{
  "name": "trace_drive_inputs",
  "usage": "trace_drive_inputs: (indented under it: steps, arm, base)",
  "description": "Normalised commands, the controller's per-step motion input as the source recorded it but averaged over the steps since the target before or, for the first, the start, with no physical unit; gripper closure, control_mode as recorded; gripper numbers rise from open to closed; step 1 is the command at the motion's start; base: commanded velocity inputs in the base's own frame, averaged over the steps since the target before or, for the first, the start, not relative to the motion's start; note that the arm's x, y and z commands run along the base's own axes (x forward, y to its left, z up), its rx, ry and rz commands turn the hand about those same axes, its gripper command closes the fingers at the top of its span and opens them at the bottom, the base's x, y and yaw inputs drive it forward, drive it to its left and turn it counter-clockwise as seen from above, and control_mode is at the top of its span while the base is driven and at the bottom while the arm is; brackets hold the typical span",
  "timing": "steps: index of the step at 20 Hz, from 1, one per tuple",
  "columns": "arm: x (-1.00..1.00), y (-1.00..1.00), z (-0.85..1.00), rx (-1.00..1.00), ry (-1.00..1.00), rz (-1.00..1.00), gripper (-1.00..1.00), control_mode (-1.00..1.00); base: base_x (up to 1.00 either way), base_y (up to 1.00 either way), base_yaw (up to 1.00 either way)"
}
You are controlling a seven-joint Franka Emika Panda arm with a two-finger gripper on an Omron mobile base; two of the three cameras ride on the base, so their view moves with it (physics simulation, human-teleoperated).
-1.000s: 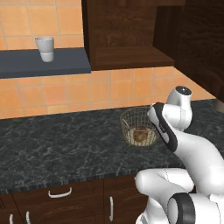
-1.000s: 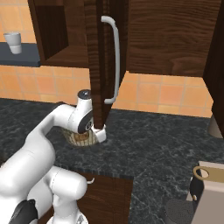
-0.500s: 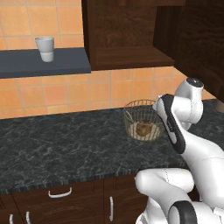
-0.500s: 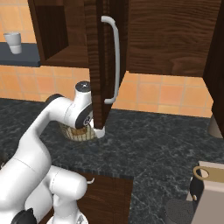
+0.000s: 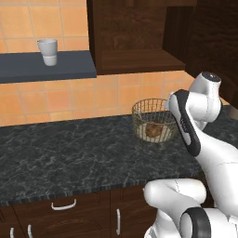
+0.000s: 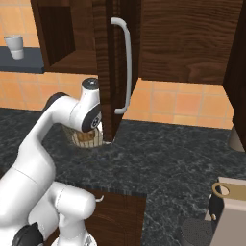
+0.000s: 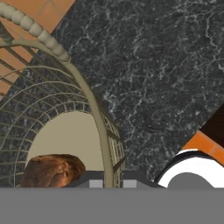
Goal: Open the cabinet, pick up the bread from the cabinet and place it in the basket. Then move the basket to the dining counter.
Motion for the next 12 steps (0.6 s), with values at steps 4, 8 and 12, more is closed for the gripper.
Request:
trace_drive_inputs:
  steps: [4,8,12]
  arm:
    - [0.0,0.0,0.0,0.0,0.0,0.0,1.0,1.0]
    - [0.0,0.0,0.0,0.0,0.0,0.0,1.0,1.0]
    - [0.0,0.0,0.0,0.0,0.0,0.0,1.0,1.0]
  base:
    - [-0.58,0.45,0.1]
    - [-0.28,0.97,0.69]
    - [-0.2,0.39,0.97]
